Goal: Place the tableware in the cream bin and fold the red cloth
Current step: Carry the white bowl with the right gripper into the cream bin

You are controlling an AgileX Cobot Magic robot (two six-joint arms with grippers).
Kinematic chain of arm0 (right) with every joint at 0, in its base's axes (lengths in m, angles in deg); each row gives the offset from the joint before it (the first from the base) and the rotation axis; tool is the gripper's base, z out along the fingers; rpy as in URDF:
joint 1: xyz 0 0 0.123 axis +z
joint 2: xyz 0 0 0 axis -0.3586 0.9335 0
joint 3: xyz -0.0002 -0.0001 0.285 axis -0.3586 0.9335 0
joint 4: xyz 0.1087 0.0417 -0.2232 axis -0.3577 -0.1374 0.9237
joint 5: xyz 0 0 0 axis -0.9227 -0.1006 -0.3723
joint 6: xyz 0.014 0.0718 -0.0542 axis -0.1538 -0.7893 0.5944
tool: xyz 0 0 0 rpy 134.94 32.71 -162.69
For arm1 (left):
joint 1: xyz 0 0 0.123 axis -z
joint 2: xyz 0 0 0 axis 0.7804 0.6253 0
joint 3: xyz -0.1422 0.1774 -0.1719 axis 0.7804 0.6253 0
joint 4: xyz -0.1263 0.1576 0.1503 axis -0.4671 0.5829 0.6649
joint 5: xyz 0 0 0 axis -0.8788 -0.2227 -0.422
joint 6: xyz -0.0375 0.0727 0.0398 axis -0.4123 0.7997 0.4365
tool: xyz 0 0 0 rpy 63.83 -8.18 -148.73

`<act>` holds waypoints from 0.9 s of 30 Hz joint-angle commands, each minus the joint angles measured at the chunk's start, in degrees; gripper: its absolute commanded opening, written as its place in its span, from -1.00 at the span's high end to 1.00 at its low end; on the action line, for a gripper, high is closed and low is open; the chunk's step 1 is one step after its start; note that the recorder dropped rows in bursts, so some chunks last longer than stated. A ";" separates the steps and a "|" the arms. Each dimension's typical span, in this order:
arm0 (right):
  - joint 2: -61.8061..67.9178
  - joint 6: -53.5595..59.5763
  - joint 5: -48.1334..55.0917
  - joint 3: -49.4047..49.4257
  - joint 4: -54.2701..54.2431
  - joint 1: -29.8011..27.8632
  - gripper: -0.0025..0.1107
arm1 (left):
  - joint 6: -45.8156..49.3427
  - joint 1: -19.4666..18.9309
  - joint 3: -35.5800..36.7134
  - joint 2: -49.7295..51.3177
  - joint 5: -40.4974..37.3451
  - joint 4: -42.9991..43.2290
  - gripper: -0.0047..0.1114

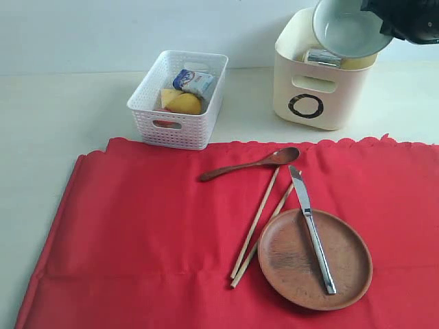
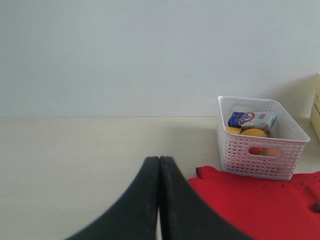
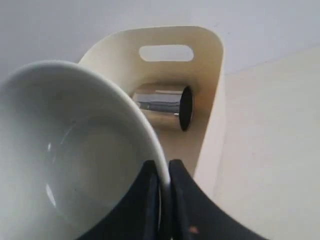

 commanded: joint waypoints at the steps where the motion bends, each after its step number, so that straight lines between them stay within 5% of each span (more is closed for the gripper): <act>1: 1.57 0.04 -5.57 0.06 -0.53 -0.28 0.96 | -0.08 0.41 0.02 -0.29 0.11 -0.21 0.90; 12: 4.84 0.04 -7.75 0.06 -0.42 -0.28 0.95 | 0.08 0.41 0.02 -0.29 0.11 -0.21 0.90; 27: 4.92 0.04 -7.75 0.06 -0.18 -0.17 0.36 | 0.13 0.41 0.02 -0.29 0.11 -0.21 0.90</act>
